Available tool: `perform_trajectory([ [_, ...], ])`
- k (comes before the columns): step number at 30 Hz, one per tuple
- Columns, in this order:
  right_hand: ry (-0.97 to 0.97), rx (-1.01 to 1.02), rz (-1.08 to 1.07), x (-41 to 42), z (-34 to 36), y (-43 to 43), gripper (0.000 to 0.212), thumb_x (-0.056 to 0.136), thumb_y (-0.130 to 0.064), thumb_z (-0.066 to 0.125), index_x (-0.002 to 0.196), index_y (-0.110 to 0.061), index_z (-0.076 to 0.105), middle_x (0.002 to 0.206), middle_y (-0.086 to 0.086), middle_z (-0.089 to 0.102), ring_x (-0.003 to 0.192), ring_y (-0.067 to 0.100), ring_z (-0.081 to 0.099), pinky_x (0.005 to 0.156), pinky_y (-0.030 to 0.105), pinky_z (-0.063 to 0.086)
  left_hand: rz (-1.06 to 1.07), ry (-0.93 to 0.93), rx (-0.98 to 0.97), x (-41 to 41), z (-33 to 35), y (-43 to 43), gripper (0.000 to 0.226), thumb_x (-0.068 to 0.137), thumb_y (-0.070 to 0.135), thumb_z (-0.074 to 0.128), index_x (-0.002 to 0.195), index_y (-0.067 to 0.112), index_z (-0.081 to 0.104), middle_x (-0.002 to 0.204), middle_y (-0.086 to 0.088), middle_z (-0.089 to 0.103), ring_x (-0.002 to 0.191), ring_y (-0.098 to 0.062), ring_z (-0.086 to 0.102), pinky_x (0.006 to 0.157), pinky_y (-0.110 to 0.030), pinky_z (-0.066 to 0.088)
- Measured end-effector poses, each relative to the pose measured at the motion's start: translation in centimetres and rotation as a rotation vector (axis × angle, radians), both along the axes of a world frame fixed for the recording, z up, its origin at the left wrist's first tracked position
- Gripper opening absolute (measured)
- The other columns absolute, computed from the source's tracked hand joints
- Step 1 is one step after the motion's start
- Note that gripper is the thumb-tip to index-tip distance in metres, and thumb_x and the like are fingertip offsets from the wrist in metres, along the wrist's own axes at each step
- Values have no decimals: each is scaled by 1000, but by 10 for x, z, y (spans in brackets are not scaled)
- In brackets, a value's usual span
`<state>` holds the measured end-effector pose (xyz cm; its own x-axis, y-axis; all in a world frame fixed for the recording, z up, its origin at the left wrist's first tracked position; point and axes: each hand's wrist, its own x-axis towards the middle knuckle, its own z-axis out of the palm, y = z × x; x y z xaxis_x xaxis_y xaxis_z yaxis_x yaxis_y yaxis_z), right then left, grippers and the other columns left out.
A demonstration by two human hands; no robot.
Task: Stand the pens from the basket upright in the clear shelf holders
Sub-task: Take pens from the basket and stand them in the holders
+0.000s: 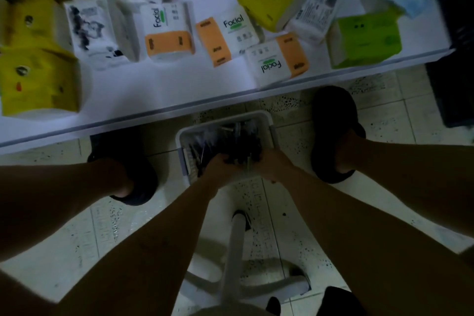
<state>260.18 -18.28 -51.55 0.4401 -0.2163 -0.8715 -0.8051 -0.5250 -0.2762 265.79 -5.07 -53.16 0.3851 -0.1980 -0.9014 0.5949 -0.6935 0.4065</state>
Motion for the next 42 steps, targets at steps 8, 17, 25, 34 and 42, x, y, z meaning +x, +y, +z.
perform_trajectory([
  [8,4,-54,-49,-6,-6,5,18,93,-22,55,90,-5,61,78,8,55,73,24,55,54,26,40,150,83,-95,3,-4,2,43,83,1,68,124,10,57,126,-12,56,113,-27,54,70,-26,50],
  [17,-48,-186,-185,-4,10,3,19,90,-21,61,91,-2,64,92,10,63,90,29,65,64,29,47,209,113,-67,-7,-5,14,35,84,0,67,118,3,56,121,-15,58,104,-27,57,84,-35,53],
  [25,-107,-163,-445,-14,-3,3,18,83,-17,67,88,1,67,85,15,68,75,29,67,64,36,58,219,149,-2,2,-6,2,37,84,5,69,119,3,59,118,-14,58,107,-29,57,59,-26,52],
  [34,-169,-185,-461,-14,11,6,22,81,-21,71,95,-7,59,94,12,65,82,29,66,68,39,59,27,-199,65,-1,6,13,27,86,23,69,66,12,55,68,-9,57,59,-18,53,54,-27,46],
  [42,-261,-137,-332,-15,54,17,30,90,-16,51,120,-11,57,96,12,63,76,27,61,60,29,47,-37,-207,-42,-6,56,23,17,100,12,41,107,6,56,85,-14,64,62,-19,58,48,-24,46],
])
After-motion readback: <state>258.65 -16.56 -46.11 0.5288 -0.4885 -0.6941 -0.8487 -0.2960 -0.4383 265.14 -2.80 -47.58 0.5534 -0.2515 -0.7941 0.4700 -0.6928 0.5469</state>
